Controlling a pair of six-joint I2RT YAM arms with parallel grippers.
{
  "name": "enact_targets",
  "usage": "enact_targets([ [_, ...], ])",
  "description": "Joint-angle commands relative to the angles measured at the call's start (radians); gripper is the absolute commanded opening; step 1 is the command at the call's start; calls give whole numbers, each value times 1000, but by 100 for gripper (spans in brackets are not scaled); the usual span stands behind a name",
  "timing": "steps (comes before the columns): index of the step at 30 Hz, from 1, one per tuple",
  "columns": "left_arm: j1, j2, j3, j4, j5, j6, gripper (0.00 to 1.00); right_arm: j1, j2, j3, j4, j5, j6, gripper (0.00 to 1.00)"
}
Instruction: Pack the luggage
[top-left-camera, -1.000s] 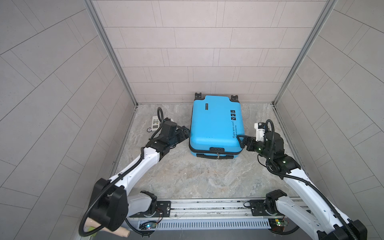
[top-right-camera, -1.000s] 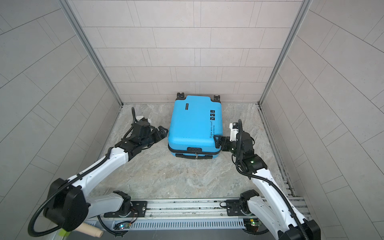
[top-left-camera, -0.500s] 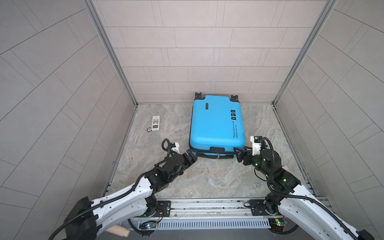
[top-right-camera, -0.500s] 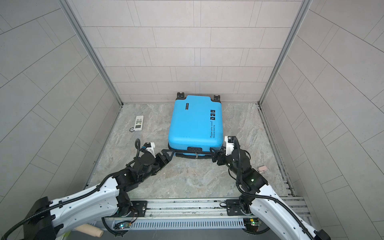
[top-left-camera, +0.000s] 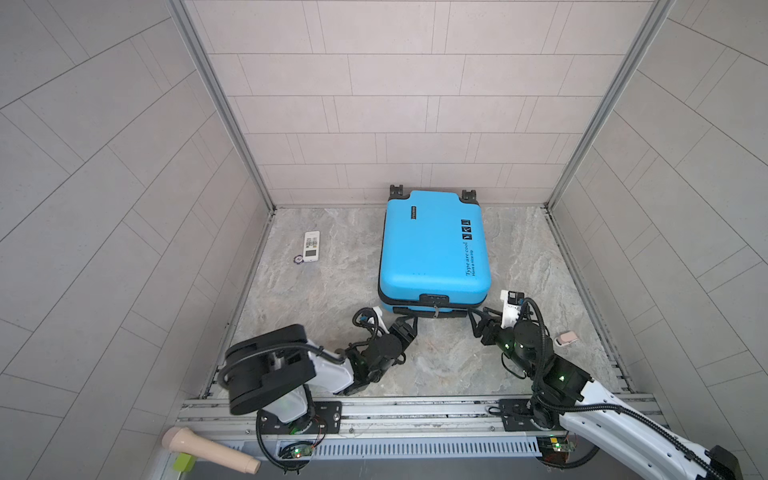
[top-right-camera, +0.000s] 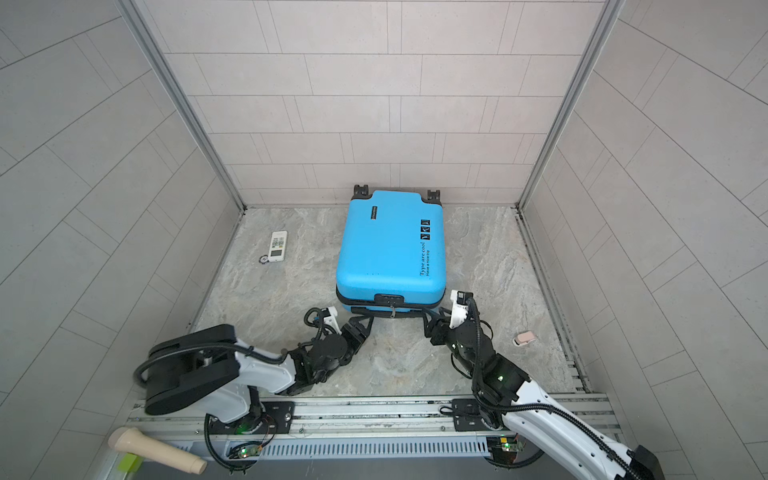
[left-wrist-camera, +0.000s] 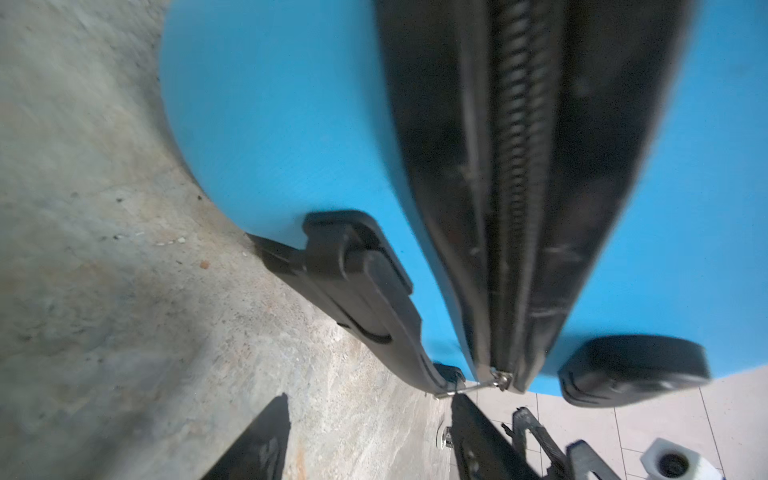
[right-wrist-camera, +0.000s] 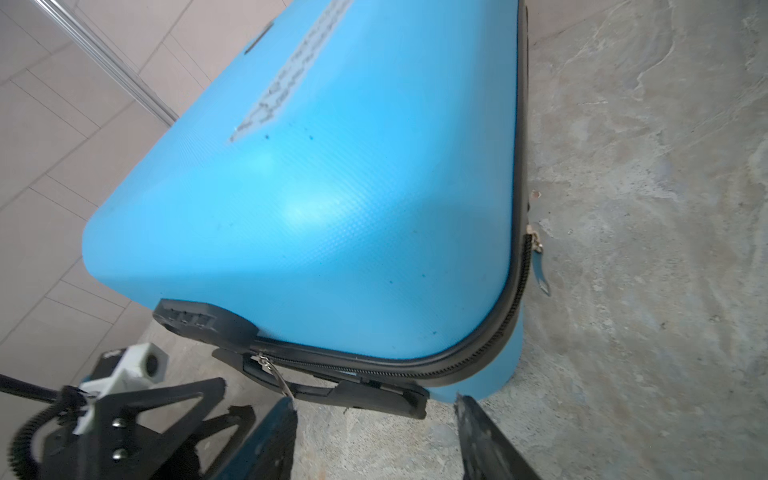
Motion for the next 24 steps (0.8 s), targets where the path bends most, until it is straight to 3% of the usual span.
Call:
enact_targets([
  [1, -4, 139, 7, 289, -35, -110, 63, 19, 1, -7, 55, 55, 32, 62],
  [5, -12, 160, 38, 286, -67, -47, 62, 42, 37, -4, 80, 65, 36, 61],
  [16, -10, 138, 38, 289, -92, -28, 59, 127, 187, 26, 174, 101, 17, 58],
  [24, 6, 197, 100, 291, -120, -34, 59, 188, 309, 56, 254, 117, 10, 56],
])
